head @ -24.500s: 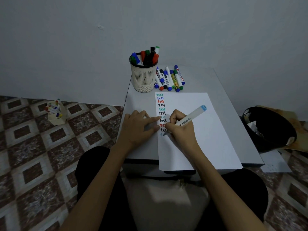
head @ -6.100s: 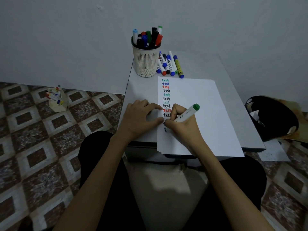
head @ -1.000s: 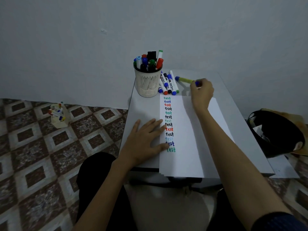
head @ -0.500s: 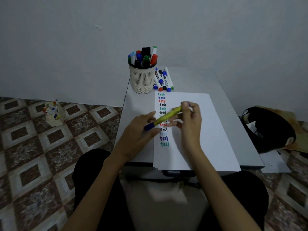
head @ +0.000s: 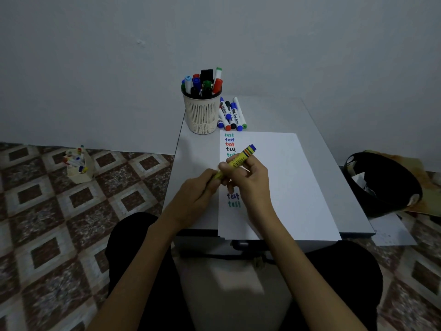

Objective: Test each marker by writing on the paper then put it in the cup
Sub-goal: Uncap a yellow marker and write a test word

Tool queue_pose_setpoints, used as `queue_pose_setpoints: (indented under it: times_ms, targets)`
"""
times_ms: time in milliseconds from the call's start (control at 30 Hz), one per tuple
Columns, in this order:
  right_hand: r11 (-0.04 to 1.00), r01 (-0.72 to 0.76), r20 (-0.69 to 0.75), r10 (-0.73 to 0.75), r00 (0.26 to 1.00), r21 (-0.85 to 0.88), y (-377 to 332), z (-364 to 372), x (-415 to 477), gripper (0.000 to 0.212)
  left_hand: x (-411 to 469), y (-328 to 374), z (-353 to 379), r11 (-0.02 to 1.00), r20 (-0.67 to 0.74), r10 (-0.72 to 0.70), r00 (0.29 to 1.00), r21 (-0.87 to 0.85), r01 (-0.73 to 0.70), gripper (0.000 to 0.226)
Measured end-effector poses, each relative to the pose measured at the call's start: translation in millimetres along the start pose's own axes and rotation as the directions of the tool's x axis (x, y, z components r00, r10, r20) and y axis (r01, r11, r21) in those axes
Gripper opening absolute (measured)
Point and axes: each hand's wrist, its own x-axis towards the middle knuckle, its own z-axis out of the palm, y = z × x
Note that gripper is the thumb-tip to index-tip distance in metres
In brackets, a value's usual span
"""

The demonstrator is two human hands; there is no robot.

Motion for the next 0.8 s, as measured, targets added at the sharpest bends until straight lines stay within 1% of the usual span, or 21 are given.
queue_pose_setpoints:
  times_ms: [100, 167, 300, 433, 500, 567, 633, 733, 800]
  targets:
    - [1.000, -0.008, 0.031, 0.008, 0.999, 0.026, 1, 0, 0, 0.020, 0, 0, -1, 1.000, -0.012, -0.002, 1.000, -0.024, 0.002, 0.025]
    - [0.999, -0.022, 0.045, 0.019, 0.999, 0.050, 3, -1, 1, 0.019, 0, 0, -1, 0.999, -0.013, -0.006, 1.000, -0.037, 0.005, 0.023]
    - [0.996, -0.037, 0.043, 0.033, 0.999, 0.080, 7, -2, 2, 0.027, 0, -1, -1, 0.999, -0.018, -0.011, 1.000, -0.049, 0.011, 0.023]
    - [0.992, -0.055, 0.076, 0.047, 0.996, 0.110, 9, -2, 1, 0.015, 0, -2, -1, 0.998, -0.028, -0.012, 1.000, -0.063, 0.010, 0.025]
    - [0.989, -0.044, 0.095, 0.030, 0.995, 0.140, 7, -3, 3, 0.011, 1, -2, -1, 0.996, -0.038, -0.024, 0.999, -0.089, 0.020, 0.026]
    - [0.987, -0.009, 0.117, -0.009, 0.993, 0.159, 2, -5, 4, 0.014, 2, -3, -3, 0.992, -0.052, -0.047, 0.998, -0.119, 0.040, 0.027]
    - [0.991, 0.010, 0.137, -0.029, 0.990, 0.136, -3, -6, 5, 0.017, 1, -3, -5, 0.991, -0.084, -0.059, 0.995, -0.126, 0.048, 0.026]
    - [0.998, 0.016, 0.107, -0.023, 0.994, 0.064, -11, -8, 6, 0.014, -2, 2, -5, 0.995, -0.111, -0.040, 0.993, -0.095, 0.029, 0.023]
    - [0.992, 0.028, 0.056, -0.035, 0.998, 0.122, -14, -12, 8, 0.017, -2, 1, -5, 0.997, -0.123, -0.069, 0.990, -0.026, 0.066, 0.025]
